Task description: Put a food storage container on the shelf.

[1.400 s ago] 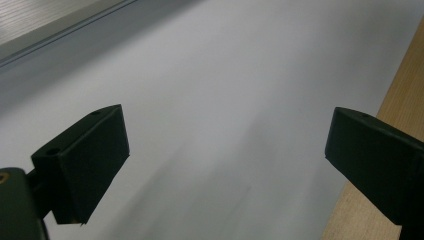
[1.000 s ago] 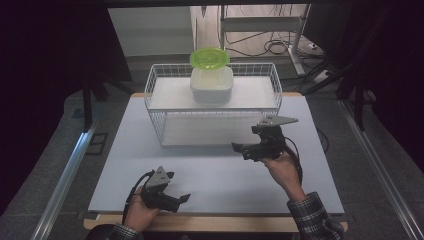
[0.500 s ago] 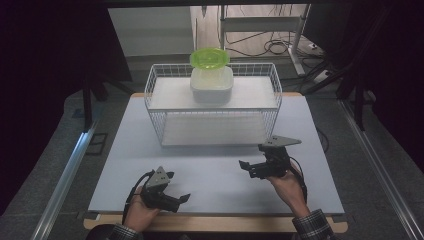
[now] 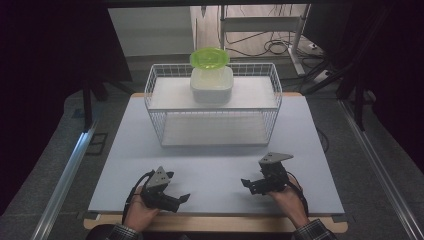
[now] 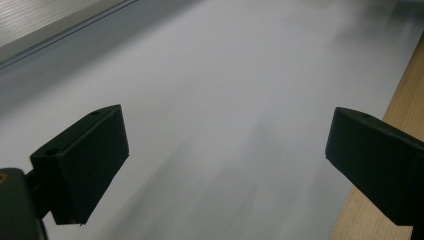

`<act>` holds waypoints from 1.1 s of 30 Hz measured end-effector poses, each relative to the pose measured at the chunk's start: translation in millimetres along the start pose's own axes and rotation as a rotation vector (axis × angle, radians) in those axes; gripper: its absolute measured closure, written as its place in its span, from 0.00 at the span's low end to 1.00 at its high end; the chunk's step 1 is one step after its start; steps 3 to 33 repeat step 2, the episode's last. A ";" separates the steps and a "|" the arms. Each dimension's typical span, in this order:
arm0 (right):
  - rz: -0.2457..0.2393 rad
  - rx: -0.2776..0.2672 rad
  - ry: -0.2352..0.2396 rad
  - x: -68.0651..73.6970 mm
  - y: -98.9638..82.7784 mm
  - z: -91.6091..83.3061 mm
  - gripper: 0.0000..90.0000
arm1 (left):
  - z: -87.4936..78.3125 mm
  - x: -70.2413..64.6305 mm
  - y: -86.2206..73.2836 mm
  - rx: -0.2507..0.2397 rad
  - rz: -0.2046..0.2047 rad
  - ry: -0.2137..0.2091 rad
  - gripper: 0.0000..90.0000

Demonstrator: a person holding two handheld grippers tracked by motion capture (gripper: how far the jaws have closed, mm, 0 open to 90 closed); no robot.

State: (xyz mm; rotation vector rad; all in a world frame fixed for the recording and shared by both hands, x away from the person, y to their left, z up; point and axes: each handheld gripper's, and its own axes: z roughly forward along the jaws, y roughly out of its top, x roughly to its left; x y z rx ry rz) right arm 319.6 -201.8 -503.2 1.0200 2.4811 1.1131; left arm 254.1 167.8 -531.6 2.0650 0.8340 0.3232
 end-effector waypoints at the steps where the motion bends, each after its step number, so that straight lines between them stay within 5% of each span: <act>1: -0.006 0.002 -0.004 0.2 0.0 0.7 0.05 | 0.0 0.2 0.2 -0.001 0.001 0.001 0.03; 33: -0.011 0.000 -0.008 0.4 0.2 1.2 0.05 | 0.1 0.2 0.2 -0.001 0.000 0.001 0.04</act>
